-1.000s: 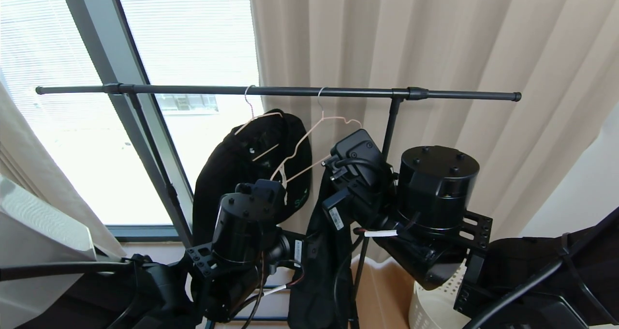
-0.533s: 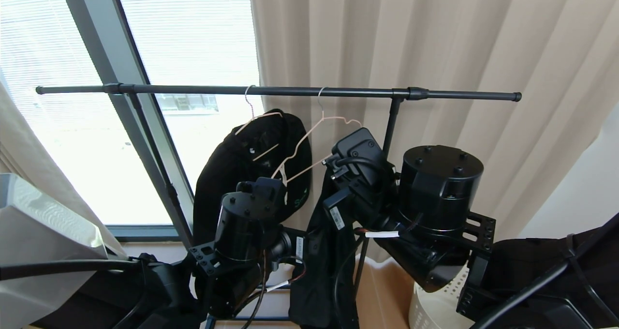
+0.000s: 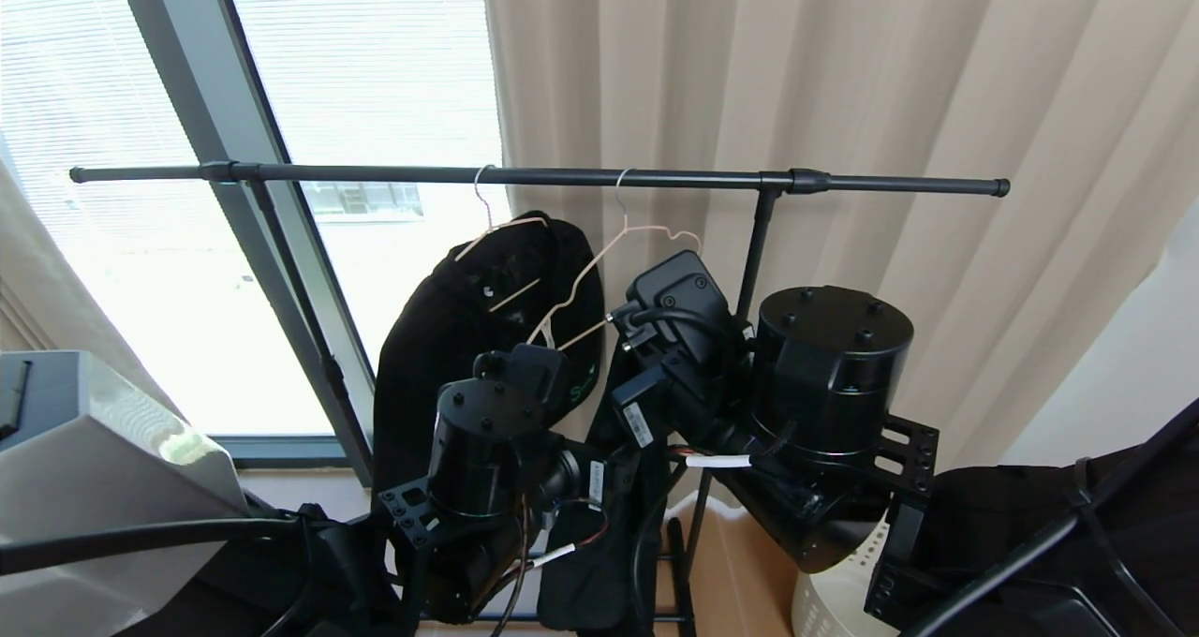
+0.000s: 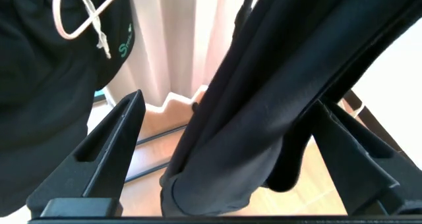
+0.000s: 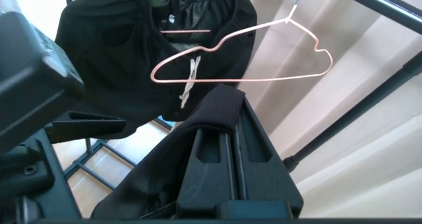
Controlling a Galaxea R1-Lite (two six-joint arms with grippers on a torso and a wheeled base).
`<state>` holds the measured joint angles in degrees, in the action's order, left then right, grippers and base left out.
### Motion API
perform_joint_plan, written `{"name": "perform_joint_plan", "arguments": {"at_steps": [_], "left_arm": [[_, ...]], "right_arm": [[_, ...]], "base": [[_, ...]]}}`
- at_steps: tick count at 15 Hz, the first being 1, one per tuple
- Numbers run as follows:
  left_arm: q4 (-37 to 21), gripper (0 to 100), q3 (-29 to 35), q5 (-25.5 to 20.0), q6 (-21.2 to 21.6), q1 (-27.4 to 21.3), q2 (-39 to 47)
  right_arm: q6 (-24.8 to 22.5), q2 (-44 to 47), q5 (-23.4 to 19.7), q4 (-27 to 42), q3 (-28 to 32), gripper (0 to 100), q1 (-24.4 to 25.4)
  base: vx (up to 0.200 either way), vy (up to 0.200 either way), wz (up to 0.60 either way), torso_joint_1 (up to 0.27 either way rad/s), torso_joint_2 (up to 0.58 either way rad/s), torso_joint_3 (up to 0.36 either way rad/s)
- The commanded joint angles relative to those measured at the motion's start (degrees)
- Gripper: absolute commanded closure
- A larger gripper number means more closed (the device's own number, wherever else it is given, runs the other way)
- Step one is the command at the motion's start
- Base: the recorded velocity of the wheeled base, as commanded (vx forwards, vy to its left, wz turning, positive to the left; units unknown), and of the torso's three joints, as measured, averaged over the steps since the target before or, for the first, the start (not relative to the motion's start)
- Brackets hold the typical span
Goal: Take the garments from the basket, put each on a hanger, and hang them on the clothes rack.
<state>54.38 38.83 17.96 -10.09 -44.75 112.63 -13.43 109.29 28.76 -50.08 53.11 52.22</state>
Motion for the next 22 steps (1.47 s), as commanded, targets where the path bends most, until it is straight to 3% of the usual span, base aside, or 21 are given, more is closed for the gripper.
{"name": "perform_joint_plan", "arguments": {"at_steps": [1, 9, 16, 22], "left_arm": [[0.02, 0, 0.37, 1.03, 0.07, 0.28, 0.75], [0.02, 0, 0.46, 5.51, 3.59, 2.21, 1.10], [1.96, 0, 2.13, 5.69, 4.91, 2.12, 5.50], [4.15, 0, 1.08, 6.74, 7.37, 2.83, 6.55]], "right_arm": [[-0.01, 0.05, 0.51, -0.02, 0.15, 100, -0.28], [-0.10, -1.62, 1.30, -0.02, 0.50, 100, -2.48], [-0.01, -0.92, 2.00, -0.11, 0.41, 100, -0.02], [-0.10, -0.92, 2.00, -0.02, 0.85, 100, -2.48]], "base": [[0.000, 0.000, 0.00, 0.000, 0.00, 0.000], [0.000, 0.000, 0.00, 0.000, 0.00, 0.000], [0.000, 0.000, 0.00, 0.000, 0.00, 0.000], [0.000, 0.000, 0.00, 0.000, 0.00, 0.000]]}}
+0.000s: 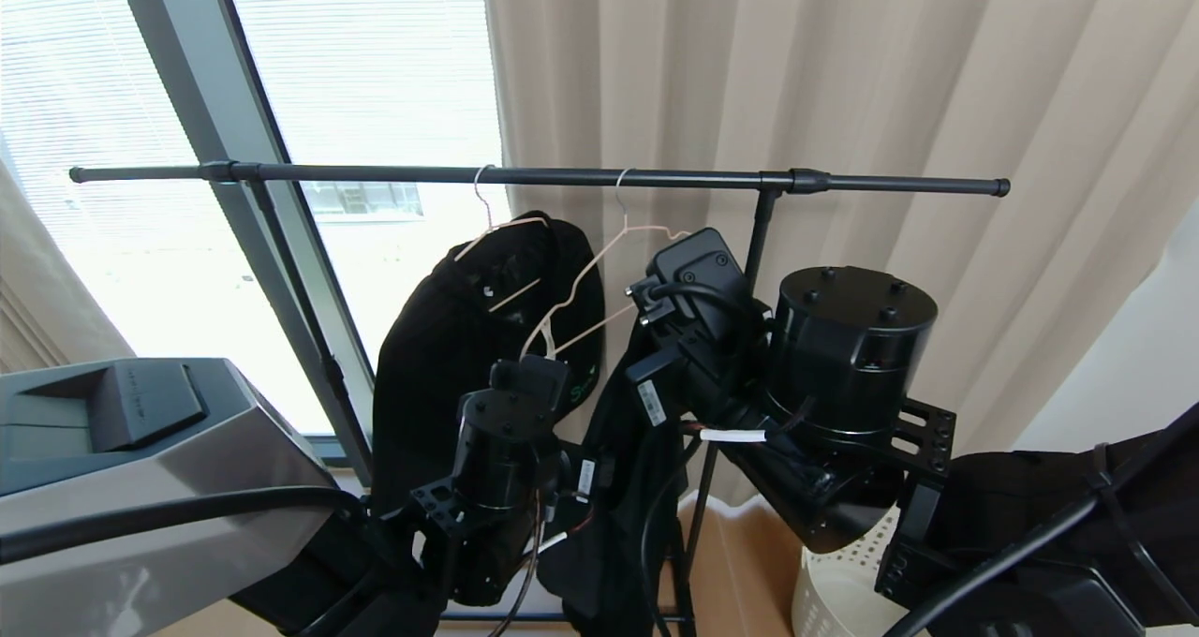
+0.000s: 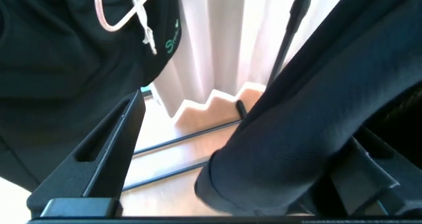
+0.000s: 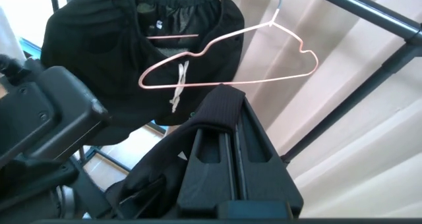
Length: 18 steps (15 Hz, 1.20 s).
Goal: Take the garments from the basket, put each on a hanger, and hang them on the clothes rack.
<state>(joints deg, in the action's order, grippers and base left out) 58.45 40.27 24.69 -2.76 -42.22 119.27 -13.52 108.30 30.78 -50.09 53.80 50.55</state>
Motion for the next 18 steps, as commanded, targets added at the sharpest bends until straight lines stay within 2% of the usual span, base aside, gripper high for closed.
{"name": "perform_joint_plan", "arguments": {"at_steps": [1, 4, 11, 18], "left_arm": [[0.87, 0, -0.80, 0.10, 0.65, 0.56, -0.71], [2.54, 0, -2.56, 0.01, 2.49, 1.26, -3.70], [2.72, 0, -2.65, -0.25, 2.58, 2.84, -5.10], [7.38, 0, -1.15, -0.25, 2.23, 3.63, -4.40]], "right_arm": [[-0.10, 0.16, -0.02, -0.01, 0.43, 100, -1.69], [-0.10, 0.60, -0.11, -0.01, 0.96, 100, -2.74], [-0.02, 0.86, -0.02, -0.09, 0.61, 100, -2.39], [0.07, 1.65, -0.02, -0.09, -0.89, 100, 1.83]], "base": [[0.000, 0.000, 0.00, 0.000, 0.00, 0.000], [0.000, 0.000, 0.00, 0.000, 0.00, 0.000], [0.000, 0.000, 0.00, 0.000, 0.00, 0.000], [0.000, 0.000, 0.00, 0.000, 0.00, 0.000]]}}
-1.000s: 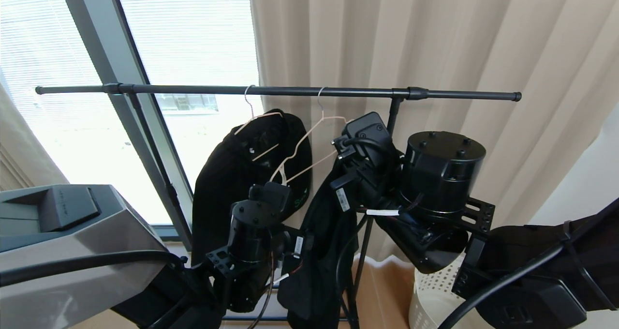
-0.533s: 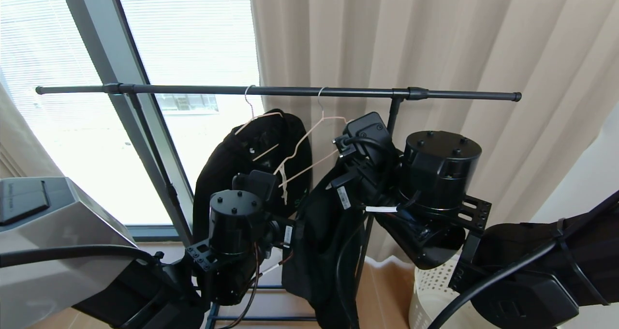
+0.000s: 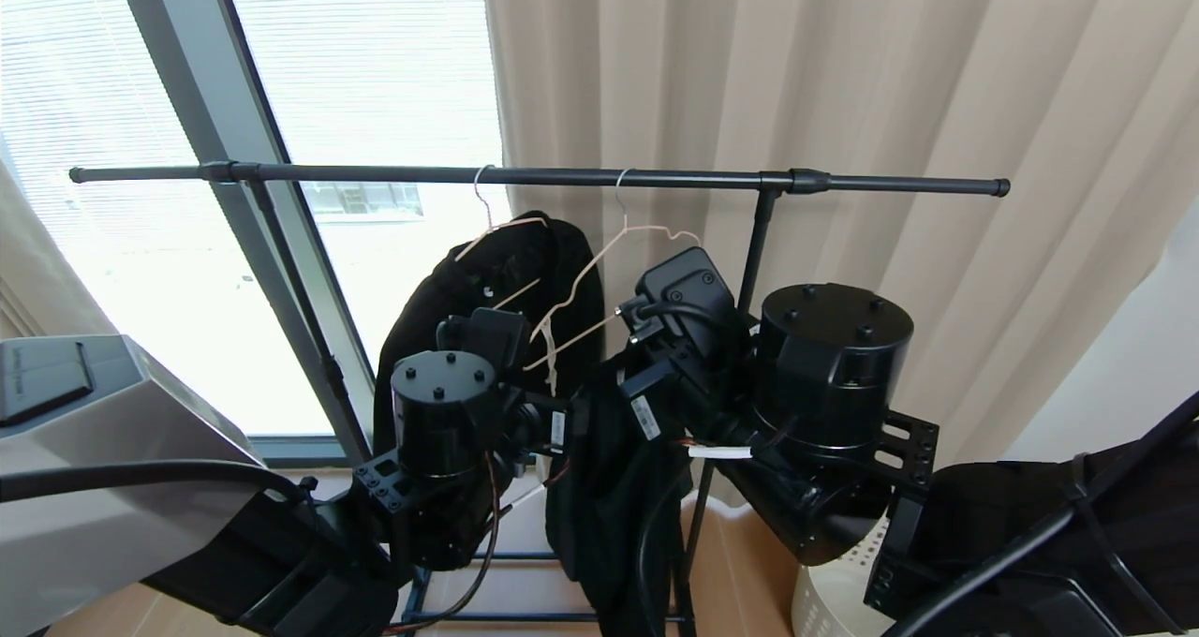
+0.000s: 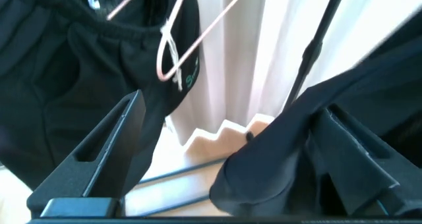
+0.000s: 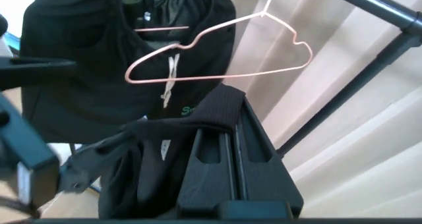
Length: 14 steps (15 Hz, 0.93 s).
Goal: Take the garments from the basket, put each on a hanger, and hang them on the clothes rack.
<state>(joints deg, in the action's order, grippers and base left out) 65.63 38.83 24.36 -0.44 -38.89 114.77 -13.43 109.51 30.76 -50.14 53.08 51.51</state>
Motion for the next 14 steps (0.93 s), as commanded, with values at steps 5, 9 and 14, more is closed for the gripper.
{"name": "perform_joint_plan", "arguments": {"at_steps": [5, 9, 14], "left_arm": [[2.57, 0, -0.07, -0.54, -0.44, 0.30, 0.10], [3.01, 0, 0.81, -0.10, 1.23, 2.41, 3.70], [3.01, 0, 0.28, -0.01, 2.90, 3.03, 3.88]], "right_arm": [[0.07, 0.62, 0.00, -0.05, -1.31, 100, 2.64], [-0.98, -0.08, 0.00, -4.18, -2.28, 100, 2.64], [-0.98, -1.05, 0.00, -4.18, -2.01, 100, 1.58]], "base": [[0.000, 0.000, 0.00, 0.000, 0.00, 0.000], [0.000, 0.000, 0.00, 0.000, 0.00, 0.000], [0.000, 0.000, 0.00, 0.000, 0.00, 0.000]]}}
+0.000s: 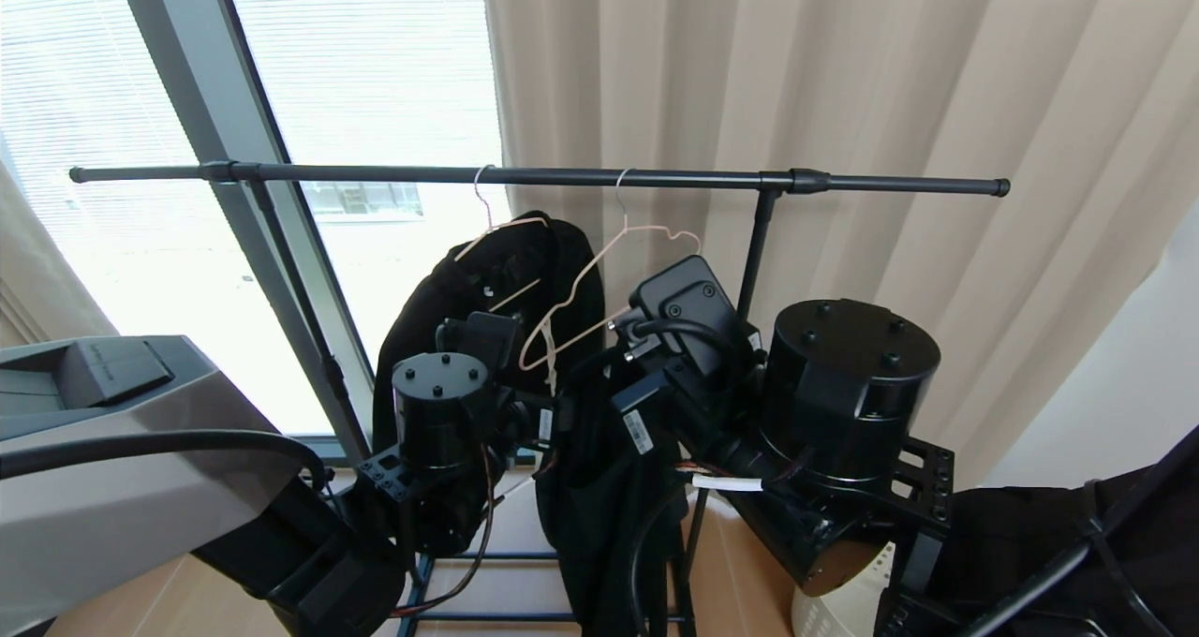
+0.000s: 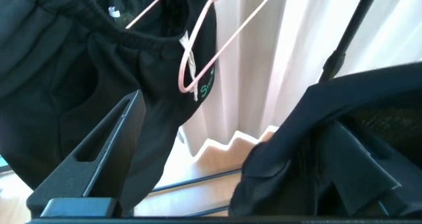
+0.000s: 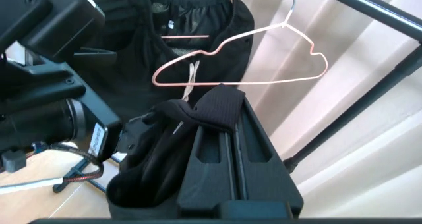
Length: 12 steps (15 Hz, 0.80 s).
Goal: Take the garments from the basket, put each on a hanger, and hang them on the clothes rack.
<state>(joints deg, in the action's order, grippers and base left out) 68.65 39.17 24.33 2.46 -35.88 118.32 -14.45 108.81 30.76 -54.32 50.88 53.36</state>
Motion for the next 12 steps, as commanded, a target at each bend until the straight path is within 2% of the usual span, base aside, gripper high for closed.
{"name": "perform_joint_plan", "arguments": {"at_steps": [1, 5, 8, 10, 12], "left_arm": [[0.00, 0, -0.76, 0.01, 0.53, 0.11, 0.59], [0.52, 0, -2.17, -0.25, 0.88, -0.33, 0.51], [2.81, 0, -3.31, -0.34, 1.84, -0.77, 0.51], [7.29, 0, -5.77, -0.60, 4.22, -1.74, 0.59], [8.26, 0, -6.65, -2.10, 4.74, -1.92, 0.51]], "right_arm": [[-0.06, -0.44, 0.00, 0.00, 0.27, 100, -1.15], [-0.14, -0.27, -0.43, 0.36, 0.97, 100, -3.00], [-0.32, 0.70, -0.70, 0.36, 1.76, 100, -4.75], [-0.32, 1.67, -0.79, 0.44, 2.73, 100, -6.07], [-0.32, 2.10, -0.79, 0.18, 3.17, 100, -6.34]], "base": [[0.000, 0.000, 0.00, 0.000, 0.00, 0.000], [0.000, 0.000, 0.00, 0.000, 0.00, 0.000], [0.000, 0.000, 0.00, 0.000, 0.00, 0.000], [0.000, 0.000, 0.00, 0.000, 0.00, 0.000], [0.000, 0.000, 0.00, 0.000, 0.00, 0.000]]}}
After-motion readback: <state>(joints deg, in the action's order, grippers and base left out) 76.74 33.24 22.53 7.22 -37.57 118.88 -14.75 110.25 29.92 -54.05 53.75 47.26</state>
